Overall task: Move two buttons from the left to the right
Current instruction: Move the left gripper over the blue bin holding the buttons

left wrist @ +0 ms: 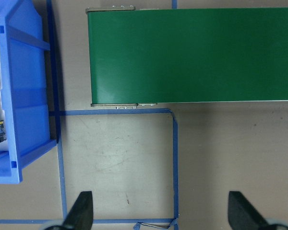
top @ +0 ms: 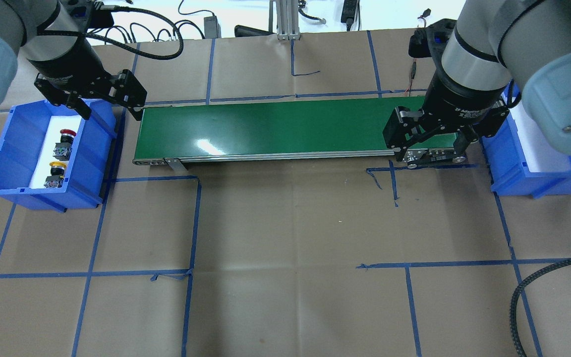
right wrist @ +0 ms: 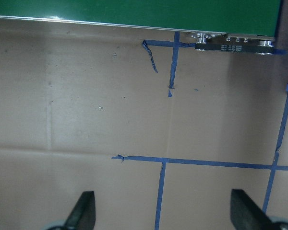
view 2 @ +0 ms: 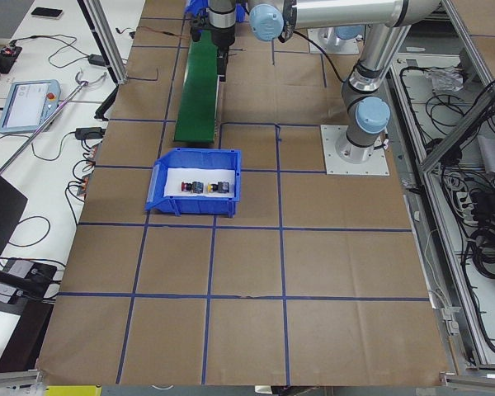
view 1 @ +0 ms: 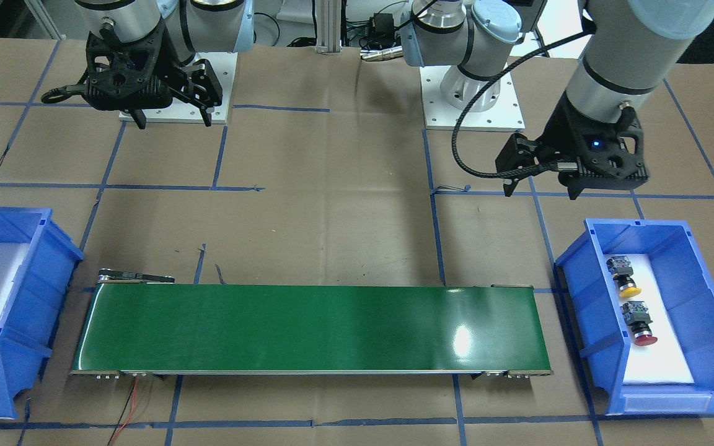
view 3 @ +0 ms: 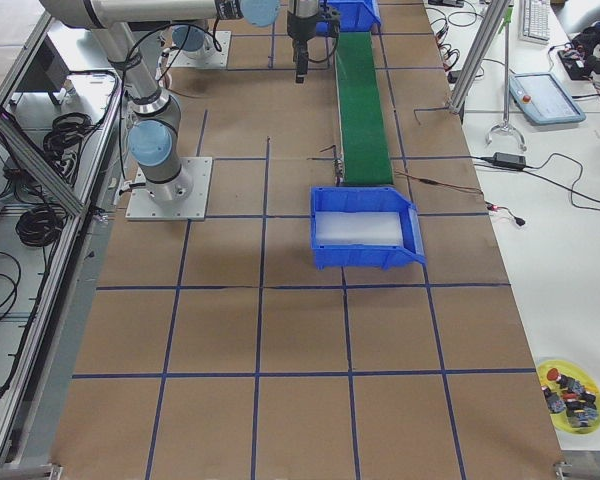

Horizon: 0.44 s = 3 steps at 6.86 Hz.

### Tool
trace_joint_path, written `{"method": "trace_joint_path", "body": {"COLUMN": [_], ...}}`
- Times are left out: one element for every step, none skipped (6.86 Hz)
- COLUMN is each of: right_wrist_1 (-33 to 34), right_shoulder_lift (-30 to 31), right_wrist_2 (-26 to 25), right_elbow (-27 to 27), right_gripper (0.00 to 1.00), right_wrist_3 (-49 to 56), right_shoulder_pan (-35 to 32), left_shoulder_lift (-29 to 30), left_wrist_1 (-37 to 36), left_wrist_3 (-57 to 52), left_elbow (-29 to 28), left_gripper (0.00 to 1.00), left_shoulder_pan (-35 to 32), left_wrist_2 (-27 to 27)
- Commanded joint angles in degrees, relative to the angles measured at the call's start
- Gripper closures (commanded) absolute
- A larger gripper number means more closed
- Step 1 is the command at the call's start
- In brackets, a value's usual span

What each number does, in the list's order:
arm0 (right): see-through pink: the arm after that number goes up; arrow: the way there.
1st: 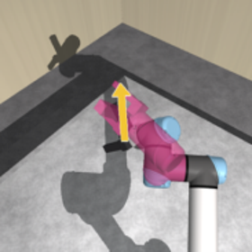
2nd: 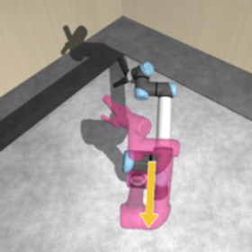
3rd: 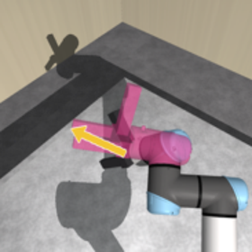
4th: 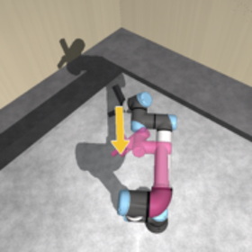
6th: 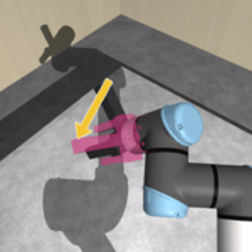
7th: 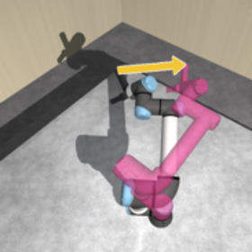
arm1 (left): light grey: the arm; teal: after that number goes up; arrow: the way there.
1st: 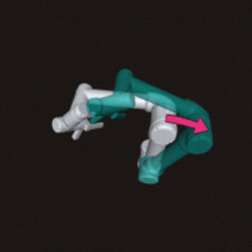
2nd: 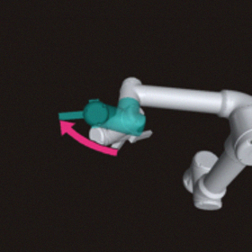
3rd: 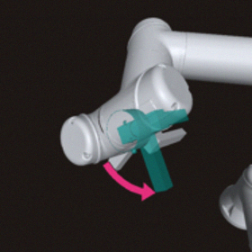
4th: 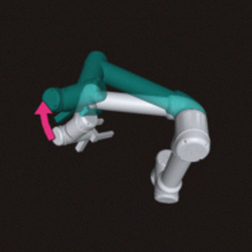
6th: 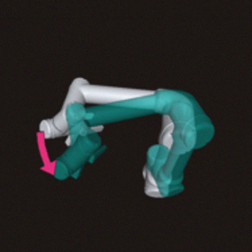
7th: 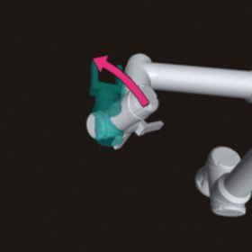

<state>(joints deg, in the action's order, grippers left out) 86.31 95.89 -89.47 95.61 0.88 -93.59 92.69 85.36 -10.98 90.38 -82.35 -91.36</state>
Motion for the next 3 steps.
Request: {"method": "trace_joint_path", "body": {"right_wrist_1": [0.0, -0.08, -0.09], "right_shoulder_lift": [0.0, 0.0, 0.0], "right_wrist_2": [0.0, 0.0, 0.0], "right_elbow": [0.01, 0.01, 0.01], "right_gripper": [0.0, 0.0, 0.0], "right_wrist_3": [0.09, 0.09, 0.17], "right_shoulder_pan": [-0.01, -0.01, -0.01], "left_shoulder_lift": [0.91, 2.13, 3.89], "left_wrist_1": [-0.19, -0.36, -0.89], "left_wrist_3": [-9.54, -15.33, -17.3], "left_elbow": [-0.91, -0.56, -0.99], "left_gripper": [0.0, 0.0, 0.0], "left_shoulder_pan": [10.23, 15.42, 19.56], "left_wrist_2": [0.31, 0.57, 0.57]}}
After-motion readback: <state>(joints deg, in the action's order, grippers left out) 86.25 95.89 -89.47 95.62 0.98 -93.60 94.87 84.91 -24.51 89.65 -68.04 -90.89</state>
